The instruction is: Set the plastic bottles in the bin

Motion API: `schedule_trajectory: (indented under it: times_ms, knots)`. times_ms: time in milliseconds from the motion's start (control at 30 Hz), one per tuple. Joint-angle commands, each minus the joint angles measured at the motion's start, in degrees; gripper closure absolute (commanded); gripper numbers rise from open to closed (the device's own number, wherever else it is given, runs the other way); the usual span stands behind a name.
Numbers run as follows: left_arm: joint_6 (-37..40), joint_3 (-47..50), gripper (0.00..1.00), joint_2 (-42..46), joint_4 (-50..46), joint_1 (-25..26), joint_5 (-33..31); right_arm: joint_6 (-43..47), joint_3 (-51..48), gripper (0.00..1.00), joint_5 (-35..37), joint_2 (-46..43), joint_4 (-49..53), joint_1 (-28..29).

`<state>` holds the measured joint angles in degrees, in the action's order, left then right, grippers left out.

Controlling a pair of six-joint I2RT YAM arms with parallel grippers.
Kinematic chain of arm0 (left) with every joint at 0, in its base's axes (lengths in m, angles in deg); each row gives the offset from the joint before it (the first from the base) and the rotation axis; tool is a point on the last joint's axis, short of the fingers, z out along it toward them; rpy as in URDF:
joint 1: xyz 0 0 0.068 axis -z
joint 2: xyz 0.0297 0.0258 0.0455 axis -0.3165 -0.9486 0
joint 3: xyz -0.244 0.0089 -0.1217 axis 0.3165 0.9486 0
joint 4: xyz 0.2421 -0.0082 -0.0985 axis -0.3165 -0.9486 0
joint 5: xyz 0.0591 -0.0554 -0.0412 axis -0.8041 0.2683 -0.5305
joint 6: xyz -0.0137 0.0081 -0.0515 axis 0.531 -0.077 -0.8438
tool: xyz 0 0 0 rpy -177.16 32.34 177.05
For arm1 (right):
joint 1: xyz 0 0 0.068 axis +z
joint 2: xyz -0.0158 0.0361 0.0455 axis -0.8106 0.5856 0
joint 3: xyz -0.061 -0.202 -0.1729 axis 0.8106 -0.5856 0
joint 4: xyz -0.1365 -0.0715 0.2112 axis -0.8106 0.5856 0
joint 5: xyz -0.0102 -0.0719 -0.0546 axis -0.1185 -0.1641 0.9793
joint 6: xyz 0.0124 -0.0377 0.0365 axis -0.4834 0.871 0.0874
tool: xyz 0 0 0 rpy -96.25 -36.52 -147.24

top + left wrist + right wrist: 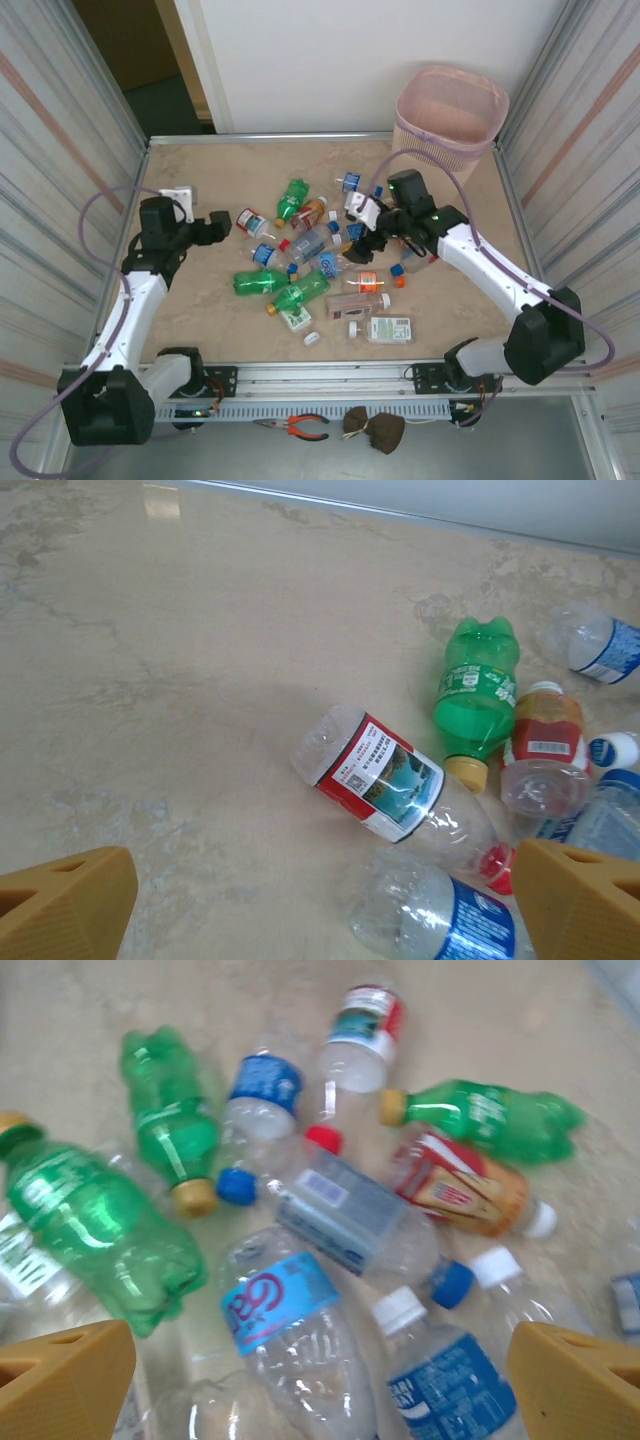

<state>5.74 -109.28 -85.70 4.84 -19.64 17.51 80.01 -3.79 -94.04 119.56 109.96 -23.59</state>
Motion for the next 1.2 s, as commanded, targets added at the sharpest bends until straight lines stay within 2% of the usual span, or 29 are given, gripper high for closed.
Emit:
schedule_trajectory:
  times_ms: [0,167,367,533,733,1167]
  knots:
    - [1.3,-5.2,0.05,1.1,-10.7,-2.2,6.1,10.6,6.0,0.06,2.3,4.3,14.8,4.7]
    - [9.1,-5.3,0.05,0.0,-12.4,-3.0,13.1,15.1,11.9,0.05,8.0,9.4,19.1,12.6]
    - [7.7,-4.0,0.07,0.3,-9.8,-4.6,14.2,19.4,18.9,0.05,14.6,16.2,25.0,20.0]
    - [6.6,-2.7,0.07,2.4,-7.9,-9.0,15.8,20.9,22.5,0.05,17.0,20.4,27.8,24.2]
    - [4.3,-1.6,0.10,3.1,-5.6,-14.9,19.2,21.2,24.0,0.05,19.6,25.0,28.7,27.5]
    - [3.9,-1.9,0.11,2.1,-6.4,-14.7,21.0,19.2,26.4,0.10,22.1,33.4,27.4,30.6]
